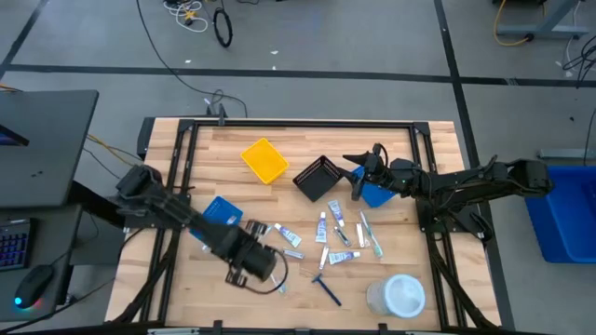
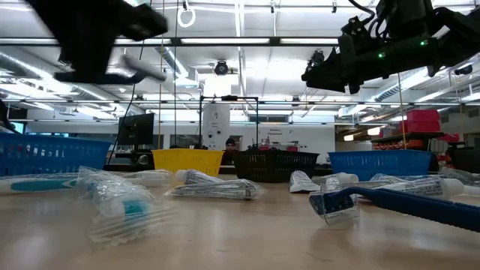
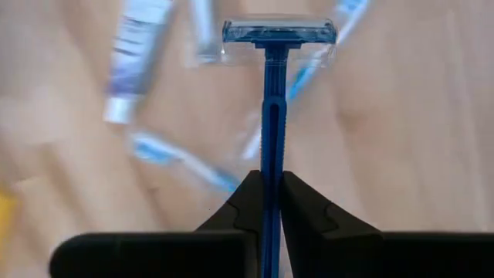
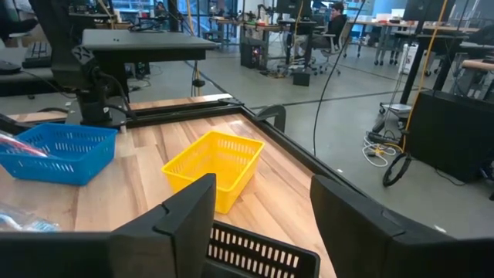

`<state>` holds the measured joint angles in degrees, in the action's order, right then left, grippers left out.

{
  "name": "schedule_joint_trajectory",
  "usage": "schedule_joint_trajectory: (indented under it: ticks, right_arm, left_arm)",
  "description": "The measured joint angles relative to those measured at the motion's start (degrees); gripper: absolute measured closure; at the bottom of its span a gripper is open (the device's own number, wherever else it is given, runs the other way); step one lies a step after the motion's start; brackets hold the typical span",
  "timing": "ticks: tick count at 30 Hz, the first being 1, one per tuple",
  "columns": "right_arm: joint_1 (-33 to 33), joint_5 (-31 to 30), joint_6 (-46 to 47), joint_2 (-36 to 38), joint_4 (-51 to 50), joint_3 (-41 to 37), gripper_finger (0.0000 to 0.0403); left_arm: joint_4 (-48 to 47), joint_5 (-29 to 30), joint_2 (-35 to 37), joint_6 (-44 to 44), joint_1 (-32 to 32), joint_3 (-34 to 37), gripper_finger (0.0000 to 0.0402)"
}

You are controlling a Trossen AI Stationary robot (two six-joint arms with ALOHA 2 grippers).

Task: Pick & Place Travel size toiletries
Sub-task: Put the blue razor into the yellow bin

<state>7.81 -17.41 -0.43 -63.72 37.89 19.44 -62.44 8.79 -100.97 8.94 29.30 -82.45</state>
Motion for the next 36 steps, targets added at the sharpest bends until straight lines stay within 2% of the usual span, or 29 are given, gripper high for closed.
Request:
schedule_joint_trajectory:
  ticks: [4, 8, 15, 19, 23, 27, 30, 36]
  right_arm:
    - [0.0, 0.0, 0.0, 0.0, 0.0, 0.0, 0.0176]
    - [0.0, 0.0, 0.0, 0.0, 0.0, 0.0, 0.0173]
    - [0.0, 0.0, 0.0, 0.0, 0.0, 0.0, 0.0183]
    - [0.0, 0.0, 0.0, 0.0, -0.4, 0.0, 0.0190]
    - [0.0, 0.0, 0.0, 0.0, -0.4, 0.0, 0.0195]
    - [0.0, 0.0, 0.0, 0.0, -0.4, 0.0, 0.0199]
    - [0.0, 0.0, 0.0, 0.0, -0.4, 0.0, 0.0202]
    - [0.0, 0.0, 0.0, 0.0, -0.6, 0.0, 0.0194]
  left_arm:
    - [-7.4, 2.8, 0.1, -5.6, -5.4, -5.8, 0.0372]
    - [-10.6, 7.6, 0.1, -8.7, -12.2, -9.3, 0.0371]
    - [-12.7, 7.2, 0.2, -22.1, -25.9, -8.2, 0.0371]
    - [-12.2, 9.1, 0.2, -28.4, -35.3, -6.3, 0.0369]
    - [-4.2, 7.9, 0.2, -35.2, -44.6, -2.1, 0.0370]
    - [5.0, 7.5, 0.2, -41.8, -51.0, 3.6, 0.0367]
    - [10.5, 6.6, 0.1, -46.5, -53.7, 7.7, 0.0365]
    - [17.6, 5.8, 0.1, -48.3, -55.4, 12.7, 0.0357]
